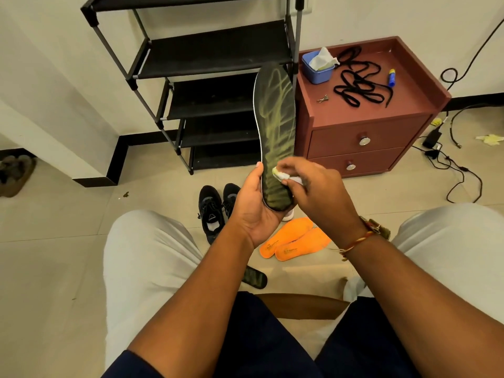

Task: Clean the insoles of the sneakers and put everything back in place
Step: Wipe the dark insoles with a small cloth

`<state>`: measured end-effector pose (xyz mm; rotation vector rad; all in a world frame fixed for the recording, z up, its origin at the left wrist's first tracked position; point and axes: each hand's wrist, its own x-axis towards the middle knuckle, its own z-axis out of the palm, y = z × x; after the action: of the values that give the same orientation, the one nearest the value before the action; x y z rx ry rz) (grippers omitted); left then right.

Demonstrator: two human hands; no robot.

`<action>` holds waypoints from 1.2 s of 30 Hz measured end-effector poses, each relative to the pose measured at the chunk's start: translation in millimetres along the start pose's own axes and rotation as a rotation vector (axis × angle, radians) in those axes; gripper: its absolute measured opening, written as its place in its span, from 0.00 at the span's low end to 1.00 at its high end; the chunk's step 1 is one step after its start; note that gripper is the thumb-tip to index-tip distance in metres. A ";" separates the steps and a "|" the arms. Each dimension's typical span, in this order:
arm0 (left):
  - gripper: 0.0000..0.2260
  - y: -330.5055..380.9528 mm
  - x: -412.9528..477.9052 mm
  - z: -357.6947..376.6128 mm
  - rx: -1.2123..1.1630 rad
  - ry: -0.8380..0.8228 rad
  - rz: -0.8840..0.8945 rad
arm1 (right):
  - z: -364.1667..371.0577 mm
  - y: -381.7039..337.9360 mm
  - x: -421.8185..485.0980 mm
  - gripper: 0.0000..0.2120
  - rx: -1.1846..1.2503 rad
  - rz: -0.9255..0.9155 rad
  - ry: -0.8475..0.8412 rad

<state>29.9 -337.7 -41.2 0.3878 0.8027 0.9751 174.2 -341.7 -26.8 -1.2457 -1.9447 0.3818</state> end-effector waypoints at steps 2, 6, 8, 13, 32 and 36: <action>0.31 2.7 -0.5 0.0 -0.034 0.007 -0.024 | 7.2 -10.7 -5.4 0.11 0.020 -0.010 -0.050; 0.36 7.5 -1.6 1.3 -0.099 0.030 -0.017 | 16.4 -27.2 -12.1 0.13 0.017 0.000 -0.075; 0.32 7.3 -0.4 1.2 -0.099 0.046 0.049 | 12.1 -21.0 -6.0 0.12 -0.023 0.020 -0.001; 0.33 11.0 -0.5 2.5 -0.144 0.049 0.074 | 16.1 -28.8 -10.9 0.10 -0.013 0.020 0.005; 0.36 16.2 -3.6 5.3 -0.172 0.033 0.177 | 12.9 -15.6 -4.1 0.08 -0.099 0.049 0.047; 0.35 13.5 -2.9 3.8 -0.159 0.034 0.128 | 17.6 -32.2 -9.5 0.09 -0.117 -0.003 0.069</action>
<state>24.0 -332.9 -29.1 0.2881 0.7320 1.1600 142.8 -362.5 -22.8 -1.3132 -1.9327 0.2229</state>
